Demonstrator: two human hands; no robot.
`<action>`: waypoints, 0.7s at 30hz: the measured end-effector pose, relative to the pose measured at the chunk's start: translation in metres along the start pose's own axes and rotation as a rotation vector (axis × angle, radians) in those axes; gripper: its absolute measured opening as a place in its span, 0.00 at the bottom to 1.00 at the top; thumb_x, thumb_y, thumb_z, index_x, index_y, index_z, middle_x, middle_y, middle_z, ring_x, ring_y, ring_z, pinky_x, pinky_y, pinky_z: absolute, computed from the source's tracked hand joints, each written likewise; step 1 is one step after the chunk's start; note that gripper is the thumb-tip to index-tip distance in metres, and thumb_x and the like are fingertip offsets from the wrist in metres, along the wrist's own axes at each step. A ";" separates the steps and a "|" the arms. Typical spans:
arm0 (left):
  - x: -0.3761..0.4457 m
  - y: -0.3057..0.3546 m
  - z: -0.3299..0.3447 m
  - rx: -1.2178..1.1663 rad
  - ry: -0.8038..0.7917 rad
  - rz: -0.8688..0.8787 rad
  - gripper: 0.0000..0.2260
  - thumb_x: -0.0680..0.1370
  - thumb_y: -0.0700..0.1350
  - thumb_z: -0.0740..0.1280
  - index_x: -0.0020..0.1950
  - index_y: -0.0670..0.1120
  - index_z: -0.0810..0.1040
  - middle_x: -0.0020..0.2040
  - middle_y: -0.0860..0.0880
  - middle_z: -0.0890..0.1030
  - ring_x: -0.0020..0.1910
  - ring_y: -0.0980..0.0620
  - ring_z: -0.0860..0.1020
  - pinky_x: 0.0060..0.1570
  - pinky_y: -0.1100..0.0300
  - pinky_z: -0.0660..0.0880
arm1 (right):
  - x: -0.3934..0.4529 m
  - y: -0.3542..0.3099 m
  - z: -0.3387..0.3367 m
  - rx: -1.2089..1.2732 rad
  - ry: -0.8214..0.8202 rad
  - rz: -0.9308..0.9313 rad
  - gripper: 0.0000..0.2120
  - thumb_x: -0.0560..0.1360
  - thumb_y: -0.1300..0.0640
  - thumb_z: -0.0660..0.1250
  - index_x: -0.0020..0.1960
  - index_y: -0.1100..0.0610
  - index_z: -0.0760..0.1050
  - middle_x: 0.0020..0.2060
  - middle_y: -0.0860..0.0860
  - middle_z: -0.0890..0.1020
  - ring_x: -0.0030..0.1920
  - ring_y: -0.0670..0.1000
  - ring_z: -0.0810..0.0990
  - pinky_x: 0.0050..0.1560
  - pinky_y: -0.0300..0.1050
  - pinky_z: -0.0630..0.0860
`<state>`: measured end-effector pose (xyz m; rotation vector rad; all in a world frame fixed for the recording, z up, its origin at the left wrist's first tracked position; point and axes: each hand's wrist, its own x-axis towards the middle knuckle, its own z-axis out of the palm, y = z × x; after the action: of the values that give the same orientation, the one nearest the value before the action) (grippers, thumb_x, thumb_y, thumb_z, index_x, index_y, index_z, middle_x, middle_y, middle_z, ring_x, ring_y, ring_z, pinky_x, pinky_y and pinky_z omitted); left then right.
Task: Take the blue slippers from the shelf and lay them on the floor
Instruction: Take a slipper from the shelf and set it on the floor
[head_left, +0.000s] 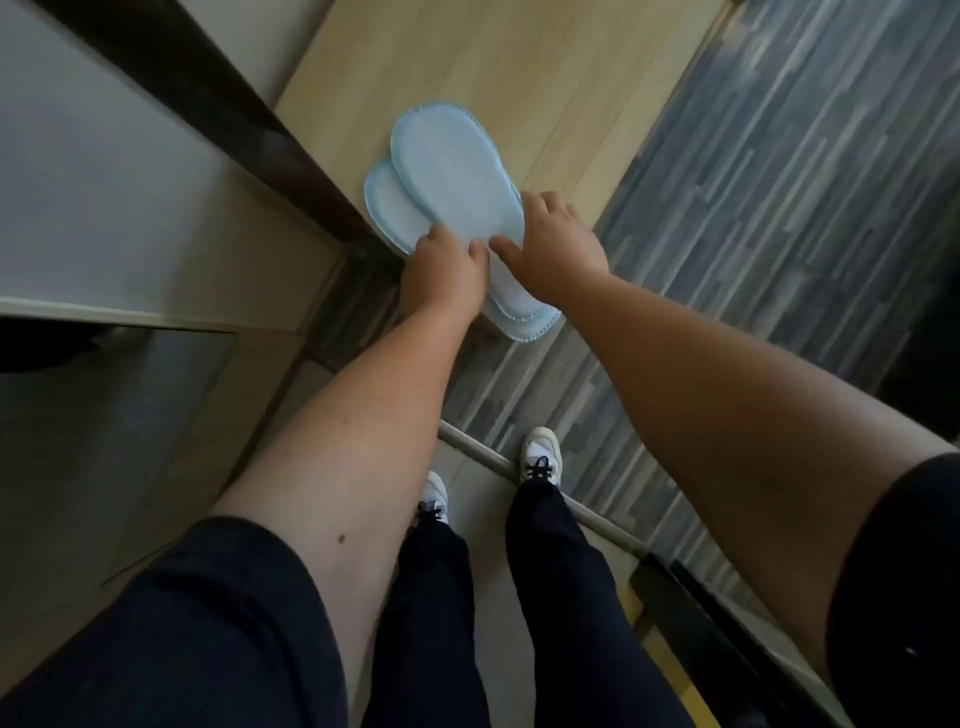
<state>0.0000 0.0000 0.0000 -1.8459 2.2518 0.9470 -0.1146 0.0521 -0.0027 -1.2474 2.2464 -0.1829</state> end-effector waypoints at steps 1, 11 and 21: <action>0.004 0.005 -0.002 -0.025 -0.008 -0.050 0.19 0.79 0.53 0.58 0.60 0.40 0.71 0.59 0.40 0.77 0.56 0.39 0.77 0.44 0.52 0.70 | 0.007 0.000 0.000 0.007 -0.005 0.008 0.29 0.77 0.41 0.61 0.71 0.57 0.63 0.67 0.56 0.70 0.66 0.59 0.70 0.61 0.55 0.72; 0.032 0.010 0.003 -0.203 0.032 -0.327 0.14 0.80 0.45 0.56 0.62 0.39 0.69 0.62 0.39 0.77 0.60 0.38 0.76 0.54 0.50 0.72 | 0.035 0.005 -0.001 0.174 -0.142 0.131 0.22 0.75 0.49 0.67 0.65 0.58 0.71 0.58 0.56 0.78 0.56 0.58 0.77 0.50 0.50 0.74; 0.012 -0.005 -0.012 -0.674 -0.040 -0.343 0.08 0.77 0.50 0.63 0.46 0.47 0.75 0.48 0.45 0.81 0.49 0.43 0.81 0.54 0.47 0.79 | 0.021 0.006 -0.032 0.559 -0.143 0.275 0.09 0.74 0.51 0.68 0.50 0.56 0.79 0.45 0.51 0.81 0.46 0.52 0.80 0.46 0.46 0.77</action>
<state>0.0050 -0.0169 0.0018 -2.3084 1.6052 1.7876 -0.1440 0.0338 0.0134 -0.6305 2.0162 -0.5524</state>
